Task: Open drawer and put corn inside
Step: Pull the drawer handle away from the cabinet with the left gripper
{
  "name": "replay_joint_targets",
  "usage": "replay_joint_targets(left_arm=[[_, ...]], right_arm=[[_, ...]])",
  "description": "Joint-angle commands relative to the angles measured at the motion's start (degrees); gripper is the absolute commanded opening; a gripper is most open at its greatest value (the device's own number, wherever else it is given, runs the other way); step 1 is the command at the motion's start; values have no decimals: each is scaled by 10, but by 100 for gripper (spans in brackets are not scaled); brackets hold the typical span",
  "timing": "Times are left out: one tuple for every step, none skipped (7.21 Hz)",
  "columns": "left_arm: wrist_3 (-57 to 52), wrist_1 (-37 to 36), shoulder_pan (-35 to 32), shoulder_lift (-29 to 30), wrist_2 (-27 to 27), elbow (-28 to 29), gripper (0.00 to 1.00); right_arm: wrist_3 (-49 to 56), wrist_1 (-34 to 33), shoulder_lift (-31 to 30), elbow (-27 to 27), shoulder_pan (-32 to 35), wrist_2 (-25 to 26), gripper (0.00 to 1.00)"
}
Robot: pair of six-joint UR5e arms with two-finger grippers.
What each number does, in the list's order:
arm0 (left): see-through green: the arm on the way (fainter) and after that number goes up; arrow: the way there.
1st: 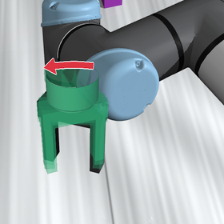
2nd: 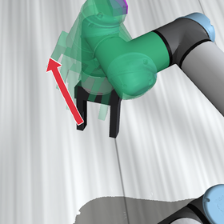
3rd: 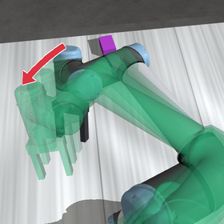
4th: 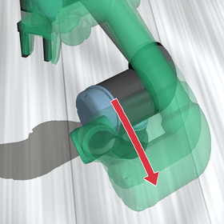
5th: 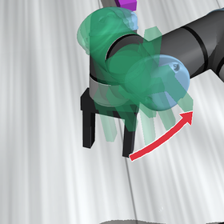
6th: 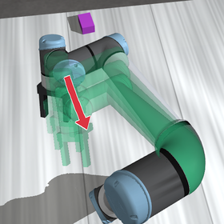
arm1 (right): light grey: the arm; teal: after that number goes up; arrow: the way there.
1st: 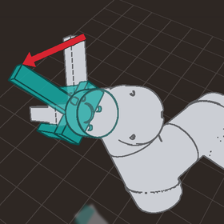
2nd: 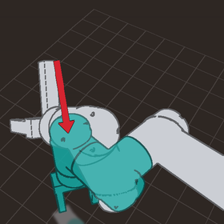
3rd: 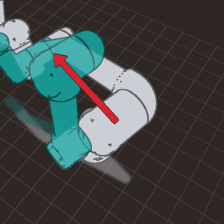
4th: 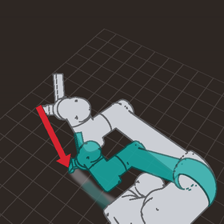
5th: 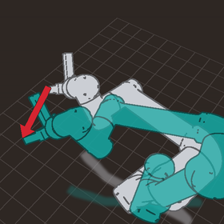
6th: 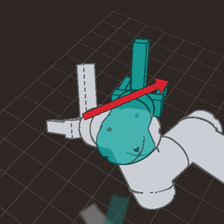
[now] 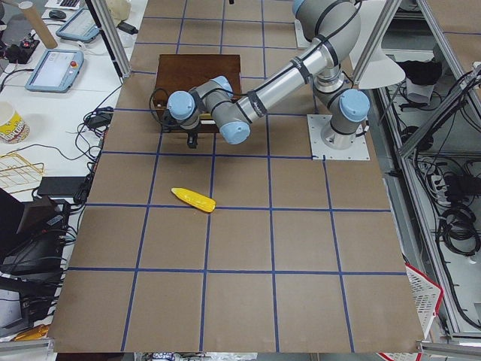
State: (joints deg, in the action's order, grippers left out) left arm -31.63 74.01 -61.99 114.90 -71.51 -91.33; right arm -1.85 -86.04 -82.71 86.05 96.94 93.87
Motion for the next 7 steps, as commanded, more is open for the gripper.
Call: replay_joint_targets(left_arm=[[-2,-4,3,0,-6,1,100],[-7,-8,9,0,-6,1,100],[-30,-10,21,1,-8,1,100],[-42,-10,30,3,-17,2,100],[-42,-13,31,4,-17,8,100],[-42,-12,31,6,-22,17,100],[-43,-12,31,8,-26,19,100]], right_arm=[[0,0,0,0,0,0,100],[0,0,0,0,0,0,100],[0,0,0,0,0,0,100],[0,0,0,0,0,0,100],[0,0,0,0,0,0,100],[0,0,0,0,0,0,100],[0,0,0,0,0,0,100]])
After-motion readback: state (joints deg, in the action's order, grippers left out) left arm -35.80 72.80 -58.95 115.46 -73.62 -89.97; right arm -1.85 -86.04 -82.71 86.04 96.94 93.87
